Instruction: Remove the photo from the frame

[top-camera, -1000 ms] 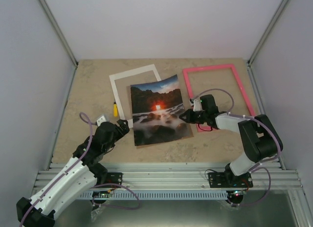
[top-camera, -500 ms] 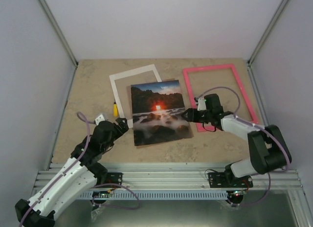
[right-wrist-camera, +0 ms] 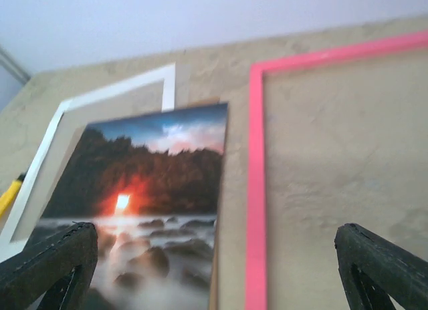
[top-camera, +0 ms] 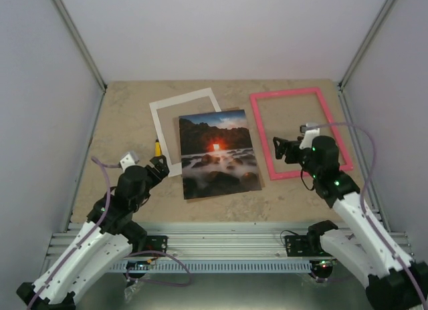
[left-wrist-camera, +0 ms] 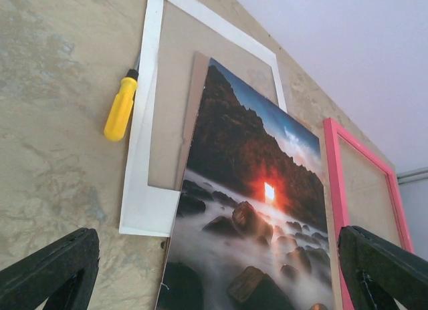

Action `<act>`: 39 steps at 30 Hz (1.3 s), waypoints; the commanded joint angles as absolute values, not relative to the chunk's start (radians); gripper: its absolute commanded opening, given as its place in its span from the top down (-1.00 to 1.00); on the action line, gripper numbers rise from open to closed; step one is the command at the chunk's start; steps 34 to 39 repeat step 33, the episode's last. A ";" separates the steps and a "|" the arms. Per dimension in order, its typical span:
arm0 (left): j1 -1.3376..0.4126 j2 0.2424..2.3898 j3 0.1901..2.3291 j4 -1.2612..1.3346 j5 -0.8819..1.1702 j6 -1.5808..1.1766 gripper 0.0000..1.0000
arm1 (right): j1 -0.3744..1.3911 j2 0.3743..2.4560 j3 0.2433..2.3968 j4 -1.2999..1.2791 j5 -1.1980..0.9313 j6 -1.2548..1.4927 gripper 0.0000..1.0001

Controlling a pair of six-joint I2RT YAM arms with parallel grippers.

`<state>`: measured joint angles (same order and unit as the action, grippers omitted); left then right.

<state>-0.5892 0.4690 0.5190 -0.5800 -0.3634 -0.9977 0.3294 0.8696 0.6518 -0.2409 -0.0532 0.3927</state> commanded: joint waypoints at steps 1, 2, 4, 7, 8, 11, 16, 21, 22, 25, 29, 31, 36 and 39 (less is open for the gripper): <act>-0.593 0.438 0.519 -0.566 -0.413 -0.974 -0.98 | 0.327 0.707 0.577 -0.258 0.137 0.350 -0.95; -0.594 0.433 0.505 -0.547 -0.413 -0.972 -0.99 | 0.327 0.676 0.551 -0.239 0.146 0.358 -0.95; -0.594 0.420 0.490 -0.532 -0.420 -0.970 -0.98 | 0.327 0.617 0.510 -0.203 0.159 0.378 -0.95; -0.593 0.404 0.466 -0.520 -0.439 -0.981 -0.98 | 0.327 0.566 0.453 -0.152 0.179 0.400 -0.95; -0.594 0.397 0.457 -0.513 -0.442 -0.984 -0.99 | 0.327 0.555 0.438 -0.137 0.179 0.399 -0.95; -0.594 0.378 0.429 -0.488 -0.435 -0.990 -0.99 | 0.327 0.554 0.417 -0.114 0.179 0.409 -0.95; -0.594 0.375 0.412 -0.469 -0.434 -0.995 -0.98 | 0.327 0.552 0.384 -0.076 0.168 0.419 -0.95; -0.593 0.389 0.404 -0.463 -0.439 -0.998 -0.98 | 0.327 0.536 0.364 -0.060 0.168 0.420 -0.95; -0.592 0.391 0.404 -0.460 -0.438 -0.998 -0.99 | 0.327 0.534 0.364 -0.062 0.167 0.419 -0.95; -0.593 0.402 0.400 -0.454 -0.433 -0.998 -0.99 | 0.327 0.529 0.362 -0.062 0.165 0.417 -0.95; -0.593 0.411 0.400 -0.452 -0.428 -0.997 -0.99 | 0.327 0.523 0.361 -0.066 0.163 0.414 -0.95; -0.593 0.411 0.400 -0.453 -0.427 -0.997 -0.98 | 0.327 0.517 0.359 -0.072 0.178 0.420 -0.95; -0.594 0.410 0.399 -0.453 -0.425 -0.998 -0.98 | 0.327 0.511 0.357 -0.072 0.179 0.420 -0.95; -0.594 0.410 0.399 -0.453 -0.425 -0.998 -0.98 | 0.327 0.511 0.357 -0.072 0.179 0.420 -0.95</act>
